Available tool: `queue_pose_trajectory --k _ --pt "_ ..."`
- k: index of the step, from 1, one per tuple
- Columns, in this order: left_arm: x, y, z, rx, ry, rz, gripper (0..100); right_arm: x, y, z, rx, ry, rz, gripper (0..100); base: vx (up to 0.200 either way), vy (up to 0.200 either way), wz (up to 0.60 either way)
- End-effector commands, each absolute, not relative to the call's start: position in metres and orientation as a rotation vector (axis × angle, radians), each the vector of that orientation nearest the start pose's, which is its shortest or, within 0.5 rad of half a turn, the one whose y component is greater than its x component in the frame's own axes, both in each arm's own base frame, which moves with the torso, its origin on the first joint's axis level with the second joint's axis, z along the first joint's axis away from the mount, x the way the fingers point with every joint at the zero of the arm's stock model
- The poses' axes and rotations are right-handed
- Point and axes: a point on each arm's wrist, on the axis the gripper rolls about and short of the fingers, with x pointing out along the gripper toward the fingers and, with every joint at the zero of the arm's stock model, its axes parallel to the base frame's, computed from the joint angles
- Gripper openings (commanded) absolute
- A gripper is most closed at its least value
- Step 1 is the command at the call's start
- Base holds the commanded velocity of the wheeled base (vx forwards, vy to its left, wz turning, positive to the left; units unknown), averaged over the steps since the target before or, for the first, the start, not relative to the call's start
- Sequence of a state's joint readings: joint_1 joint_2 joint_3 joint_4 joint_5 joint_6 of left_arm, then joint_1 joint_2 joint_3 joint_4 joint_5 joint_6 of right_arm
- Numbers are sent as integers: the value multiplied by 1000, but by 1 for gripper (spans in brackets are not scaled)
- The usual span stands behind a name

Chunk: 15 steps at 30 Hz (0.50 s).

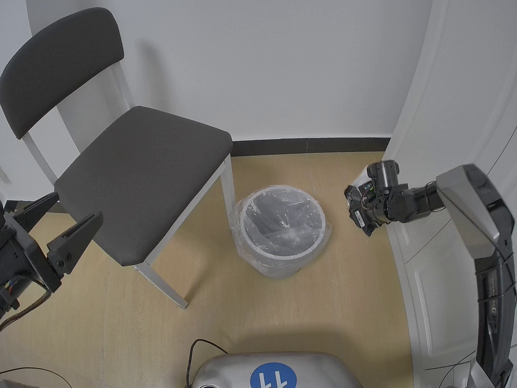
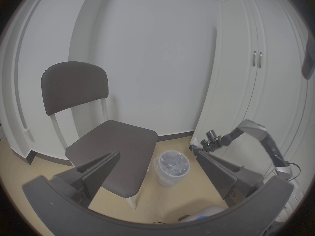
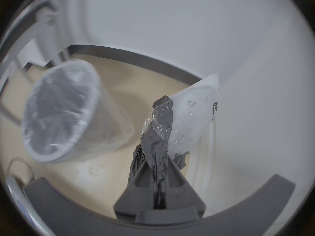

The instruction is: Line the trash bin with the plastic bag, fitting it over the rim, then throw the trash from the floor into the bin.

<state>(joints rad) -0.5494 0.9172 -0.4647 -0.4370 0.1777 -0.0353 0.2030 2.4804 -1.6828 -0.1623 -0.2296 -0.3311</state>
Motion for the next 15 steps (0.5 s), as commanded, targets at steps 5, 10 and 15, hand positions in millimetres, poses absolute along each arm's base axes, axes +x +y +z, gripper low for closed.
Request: queue_pose_trajectory --k 5,10,15 --pt "129 -50 225 -48 97 -230 100 362 131 260 -1546 64 312 0 0 0 0" --pt "130 -51 225 -46 102 -229 100 382 157 252 -2060 -154 404 0 0 0 0" --pt "132 -51 223 -50 113 -230 100 396 209 183 -2191 -269 654 0 0 0 0"
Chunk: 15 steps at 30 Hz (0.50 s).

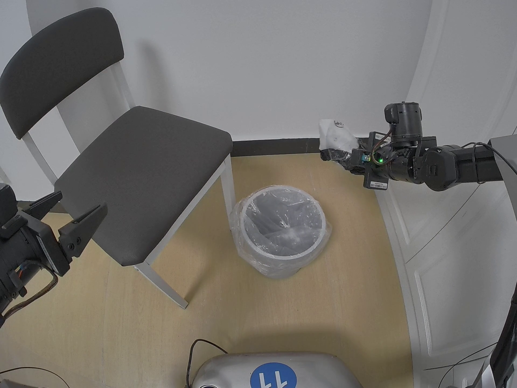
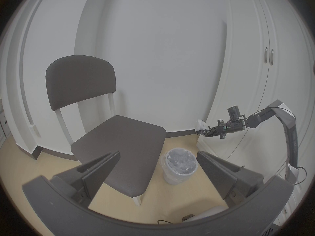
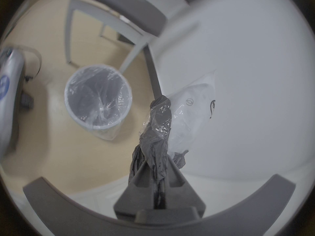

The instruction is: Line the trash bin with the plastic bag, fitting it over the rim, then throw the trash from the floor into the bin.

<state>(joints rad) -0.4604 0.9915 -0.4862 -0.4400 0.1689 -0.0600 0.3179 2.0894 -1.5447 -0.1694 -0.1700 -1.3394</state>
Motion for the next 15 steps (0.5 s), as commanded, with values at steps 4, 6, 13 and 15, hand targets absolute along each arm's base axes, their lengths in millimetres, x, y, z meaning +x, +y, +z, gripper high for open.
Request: queue_pose_trajectory --k 4,6,13,15 --pt "131 -51 224 -50 107 -229 100 405 233 143 -2218 -312 690 0 0 0 0" --pt "130 -51 224 -49 102 -232 100 410 238 128 -2231 -310 706 0 0 0 0" --pt "132 -52 225 -56 89 -231 100 424 239 106 -2237 -271 724 0 0 0 0" --pt "133 -52 224 -56 89 -230 100 433 235 99 -2239 -249 718 0 0 0 0"
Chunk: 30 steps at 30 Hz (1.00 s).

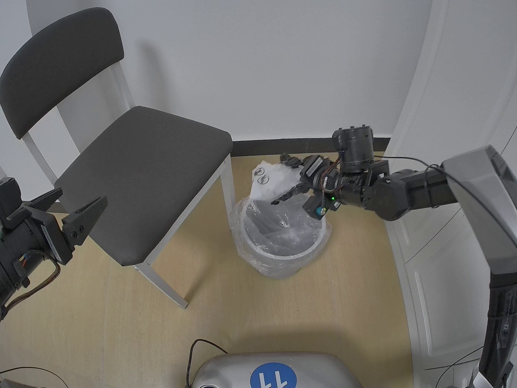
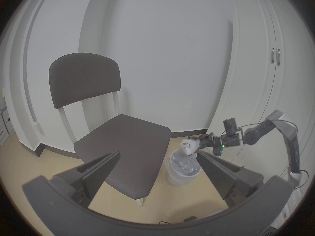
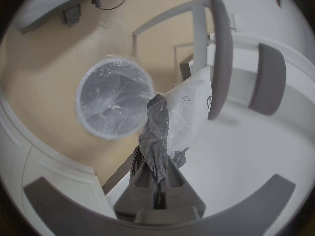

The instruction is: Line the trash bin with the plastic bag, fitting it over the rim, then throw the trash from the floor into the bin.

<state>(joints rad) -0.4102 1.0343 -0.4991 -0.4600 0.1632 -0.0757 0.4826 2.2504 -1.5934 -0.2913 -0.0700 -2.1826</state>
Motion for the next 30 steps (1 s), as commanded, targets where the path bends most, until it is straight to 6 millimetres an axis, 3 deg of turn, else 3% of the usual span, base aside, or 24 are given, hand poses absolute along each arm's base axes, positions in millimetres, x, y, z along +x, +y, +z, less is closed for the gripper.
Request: queue_pose_trajectory --k 1,9,18,25,26,30 --pt "133 -52 224 -57 88 -230 100 436 234 95 -2239 -243 717 0 0 0 0" --pt "134 -50 225 -58 86 -218 100 449 225 70 -2261 -169 737 0 0 0 0" --pt "135 -50 224 -57 90 -216 100 456 210 68 -2272 -91 728 0 0 0 0" --pt "135 -50 225 -57 89 -214 100 456 208 67 -2273 -69 757 0 0 0 0" --pt "135 -50 225 -57 89 -214 100 455 208 67 -2272 -65 762 100 0 0 0" --pt "135 -50 225 -57 87 -216 100 455 206 66 -2273 -41 778 100 0 0 0"
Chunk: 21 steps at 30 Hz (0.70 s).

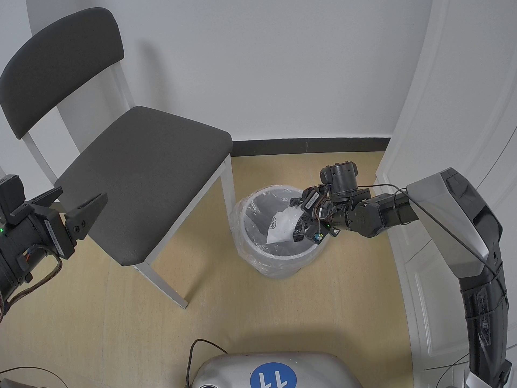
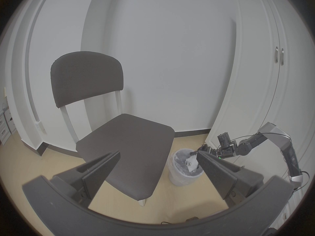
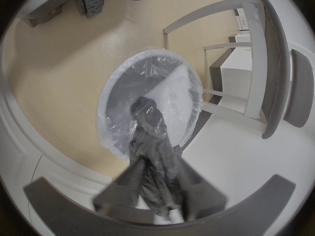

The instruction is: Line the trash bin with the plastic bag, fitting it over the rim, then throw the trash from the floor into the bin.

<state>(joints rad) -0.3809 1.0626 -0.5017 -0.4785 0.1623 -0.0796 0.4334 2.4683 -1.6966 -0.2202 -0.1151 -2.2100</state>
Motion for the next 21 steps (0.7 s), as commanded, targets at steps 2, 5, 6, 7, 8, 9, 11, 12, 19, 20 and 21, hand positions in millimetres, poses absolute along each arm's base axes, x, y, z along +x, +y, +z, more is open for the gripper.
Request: queue_pose_trajectory --k 2,5,6,7,8,9,11,12,19,20,21 --pt "135 -50 225 -58 86 -216 100 455 206 67 -2274 -38 776 100 0 0 0" --pt "135 -50 225 -58 87 -214 100 455 206 67 -2275 -36 775 100 0 0 0" --pt "135 -50 225 -56 87 -214 100 454 207 67 -2275 -38 776 100 0 0 0" --pt "135 -50 225 -58 86 -216 100 455 206 67 -2275 -37 773 100 0 0 0" --pt "135 -50 225 -56 86 -216 100 455 206 66 -2275 -36 775 100 0 0 0" --pt "135 -50 225 -56 86 -216 100 455 206 67 -2275 -37 773 100 0 0 0" --pt "135 -50 225 -56 86 -216 100 455 207 66 -2273 -40 770 100 0 0 0" --pt "135 -50 225 -56 86 -216 100 455 207 66 -2273 -42 767 100 0 0 0" --pt "135 -50 225 -56 86 -216 100 456 208 68 -2274 -46 758 100 0 0 0" --pt "135 -50 225 -56 86 -216 100 456 208 68 -2274 -45 757 100 0 0 0" --pt "135 -50 225 -56 86 -216 100 456 208 69 -2273 -47 757 100 0 0 0"
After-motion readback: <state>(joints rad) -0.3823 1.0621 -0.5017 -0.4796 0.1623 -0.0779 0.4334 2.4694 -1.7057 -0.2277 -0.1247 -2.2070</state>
